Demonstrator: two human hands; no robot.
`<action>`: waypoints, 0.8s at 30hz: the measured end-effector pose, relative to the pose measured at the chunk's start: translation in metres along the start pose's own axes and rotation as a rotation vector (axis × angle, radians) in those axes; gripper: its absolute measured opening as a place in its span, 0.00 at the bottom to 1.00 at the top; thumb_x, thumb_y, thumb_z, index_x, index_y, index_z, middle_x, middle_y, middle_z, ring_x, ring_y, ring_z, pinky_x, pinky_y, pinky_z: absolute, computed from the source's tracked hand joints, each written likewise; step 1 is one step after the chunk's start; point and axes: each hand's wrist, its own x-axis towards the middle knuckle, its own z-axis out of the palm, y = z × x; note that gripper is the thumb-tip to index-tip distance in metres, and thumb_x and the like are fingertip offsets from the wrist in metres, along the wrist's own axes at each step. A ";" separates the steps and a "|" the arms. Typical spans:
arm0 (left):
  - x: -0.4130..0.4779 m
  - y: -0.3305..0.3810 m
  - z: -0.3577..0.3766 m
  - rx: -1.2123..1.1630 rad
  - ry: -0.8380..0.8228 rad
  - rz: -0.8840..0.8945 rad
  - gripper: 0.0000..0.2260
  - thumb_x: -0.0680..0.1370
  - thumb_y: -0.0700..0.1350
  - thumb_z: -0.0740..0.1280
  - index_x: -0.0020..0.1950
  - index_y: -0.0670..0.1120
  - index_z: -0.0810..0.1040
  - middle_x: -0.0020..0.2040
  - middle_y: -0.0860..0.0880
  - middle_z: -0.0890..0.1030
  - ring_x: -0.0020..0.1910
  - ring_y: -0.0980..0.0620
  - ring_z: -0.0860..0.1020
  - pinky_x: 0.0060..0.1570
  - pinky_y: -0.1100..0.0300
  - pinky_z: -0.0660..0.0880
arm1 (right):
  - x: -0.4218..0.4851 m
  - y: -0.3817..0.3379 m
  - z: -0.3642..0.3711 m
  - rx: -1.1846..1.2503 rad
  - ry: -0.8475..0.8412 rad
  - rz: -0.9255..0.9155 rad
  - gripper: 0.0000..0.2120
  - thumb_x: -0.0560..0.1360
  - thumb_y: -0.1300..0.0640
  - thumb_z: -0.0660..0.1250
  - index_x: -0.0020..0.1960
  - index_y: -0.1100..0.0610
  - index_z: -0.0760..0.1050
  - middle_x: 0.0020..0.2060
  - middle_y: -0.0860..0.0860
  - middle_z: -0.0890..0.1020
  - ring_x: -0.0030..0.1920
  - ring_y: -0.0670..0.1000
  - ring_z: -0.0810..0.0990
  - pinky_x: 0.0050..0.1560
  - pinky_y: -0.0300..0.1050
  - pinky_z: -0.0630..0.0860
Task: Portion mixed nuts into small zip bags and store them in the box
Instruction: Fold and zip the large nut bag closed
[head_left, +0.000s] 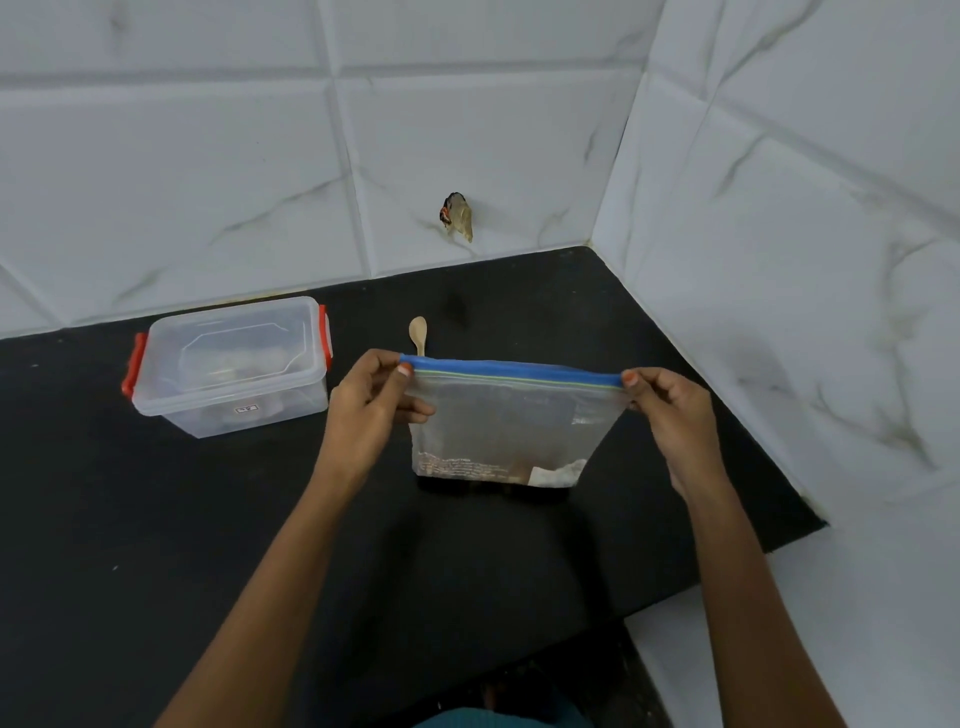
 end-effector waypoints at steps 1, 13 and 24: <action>0.000 -0.001 -0.001 -0.015 0.008 -0.006 0.05 0.80 0.40 0.59 0.50 0.47 0.74 0.43 0.46 0.80 0.36 0.53 0.82 0.37 0.65 0.78 | 0.000 0.001 -0.001 -0.033 -0.019 -0.016 0.05 0.75 0.59 0.64 0.43 0.51 0.76 0.38 0.45 0.79 0.40 0.42 0.77 0.39 0.28 0.75; -0.002 -0.015 0.008 0.093 0.092 0.049 0.05 0.80 0.40 0.58 0.51 0.47 0.72 0.40 0.48 0.79 0.36 0.57 0.80 0.40 0.65 0.78 | -0.002 0.014 0.009 0.089 0.009 0.070 0.07 0.78 0.56 0.61 0.52 0.54 0.76 0.44 0.46 0.78 0.46 0.45 0.78 0.44 0.36 0.75; -0.007 0.000 0.016 0.471 0.156 0.007 0.26 0.74 0.55 0.67 0.68 0.48 0.67 0.65 0.49 0.69 0.59 0.50 0.71 0.55 0.57 0.73 | -0.006 0.021 0.007 0.096 -0.030 0.120 0.02 0.75 0.57 0.65 0.46 0.53 0.76 0.42 0.49 0.80 0.45 0.45 0.79 0.43 0.36 0.76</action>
